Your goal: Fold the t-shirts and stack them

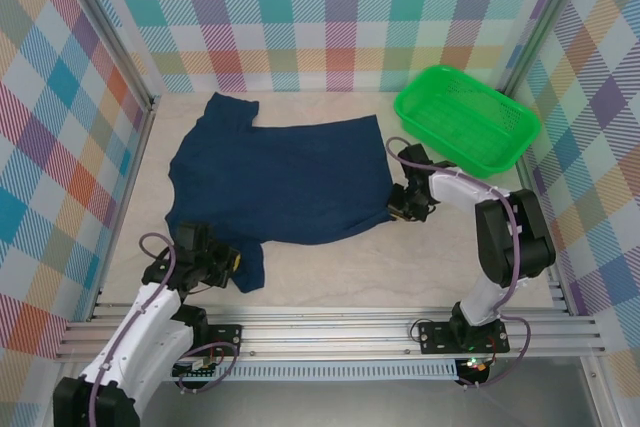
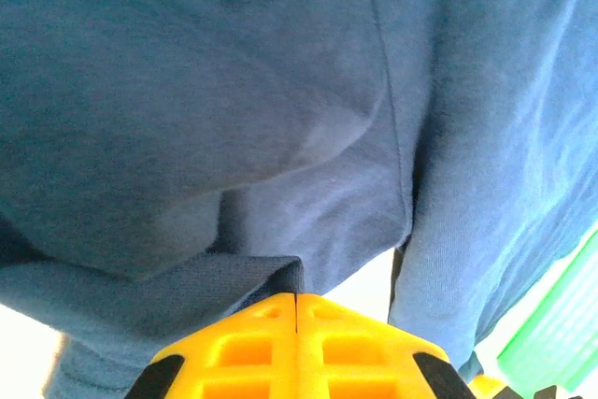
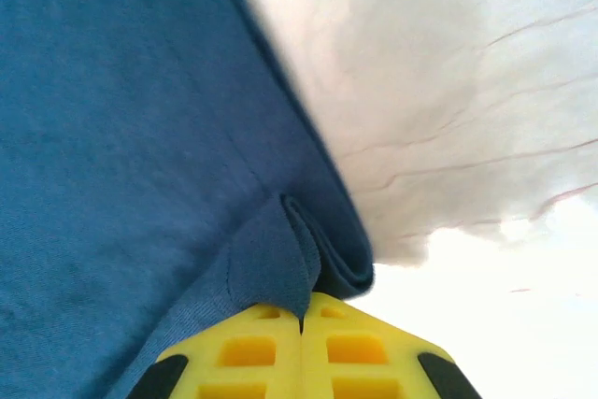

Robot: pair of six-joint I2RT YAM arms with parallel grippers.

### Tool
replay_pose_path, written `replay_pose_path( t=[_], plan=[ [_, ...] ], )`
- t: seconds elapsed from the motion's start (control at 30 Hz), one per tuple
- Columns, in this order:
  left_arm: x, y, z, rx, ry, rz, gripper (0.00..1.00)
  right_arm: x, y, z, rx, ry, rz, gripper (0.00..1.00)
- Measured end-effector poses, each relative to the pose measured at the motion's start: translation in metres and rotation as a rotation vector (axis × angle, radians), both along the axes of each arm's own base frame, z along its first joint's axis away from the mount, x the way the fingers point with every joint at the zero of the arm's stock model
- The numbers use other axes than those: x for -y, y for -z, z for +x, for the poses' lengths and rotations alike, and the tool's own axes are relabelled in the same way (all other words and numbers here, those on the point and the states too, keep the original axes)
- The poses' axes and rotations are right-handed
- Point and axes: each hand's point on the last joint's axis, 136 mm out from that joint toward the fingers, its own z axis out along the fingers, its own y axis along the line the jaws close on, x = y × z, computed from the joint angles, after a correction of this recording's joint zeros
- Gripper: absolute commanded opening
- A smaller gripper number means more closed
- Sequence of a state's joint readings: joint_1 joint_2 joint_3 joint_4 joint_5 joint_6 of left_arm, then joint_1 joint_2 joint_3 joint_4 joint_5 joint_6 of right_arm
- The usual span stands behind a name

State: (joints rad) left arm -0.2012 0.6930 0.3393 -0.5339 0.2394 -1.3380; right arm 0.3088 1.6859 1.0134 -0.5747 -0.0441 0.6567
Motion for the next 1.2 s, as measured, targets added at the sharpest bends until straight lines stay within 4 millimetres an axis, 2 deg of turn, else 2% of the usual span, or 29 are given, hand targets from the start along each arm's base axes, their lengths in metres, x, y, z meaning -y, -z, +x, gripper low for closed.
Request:
replay_pose_path(
  t=[0.13, 0.3, 0.43, 0.53, 0.77, 0.97, 1.07, 1.2],
  plan=[
    [0.016, -0.017, 0.009, 0.039, 0.025, -0.016, 0.00, 0.018, 0.001, 0.002, -0.007, 0.017, -0.027, 0.00],
    [0.037, -0.049, 0.030, 0.091, 0.069, -0.028, 0.00, 0.040, -0.002, 0.009, -0.006, 0.051, -0.048, 0.00],
    [0.050, -0.062, 0.033, 0.099, 0.126, -0.002, 0.00, 0.049, -0.010, 0.018, 0.015, 0.057, -0.061, 0.00],
    [0.045, -0.058, 0.018, 0.076, 0.131, 0.035, 0.00, 0.049, -0.012, 0.021, 0.025, 0.051, -0.065, 0.00],
    [0.003, -0.051, -0.023, 0.028, 0.066, 0.159, 0.00, 0.051, -0.005, 0.017, -0.003, 0.040, -0.080, 0.00],
    [-0.010, -0.001, -0.049, -0.125, 0.085, 0.230, 0.00, 0.051, 0.000, 0.018, -0.018, 0.023, -0.087, 0.00],
    [-0.010, 0.007, -0.052, -0.162, 0.105, 0.246, 0.00, 0.051, 0.001, 0.018, -0.022, 0.022, -0.088, 0.00],
    [-0.009, 0.005, -0.051, -0.169, 0.124, 0.261, 0.00, 0.051, 0.001, 0.017, -0.027, 0.018, -0.090, 0.00]
  ],
)
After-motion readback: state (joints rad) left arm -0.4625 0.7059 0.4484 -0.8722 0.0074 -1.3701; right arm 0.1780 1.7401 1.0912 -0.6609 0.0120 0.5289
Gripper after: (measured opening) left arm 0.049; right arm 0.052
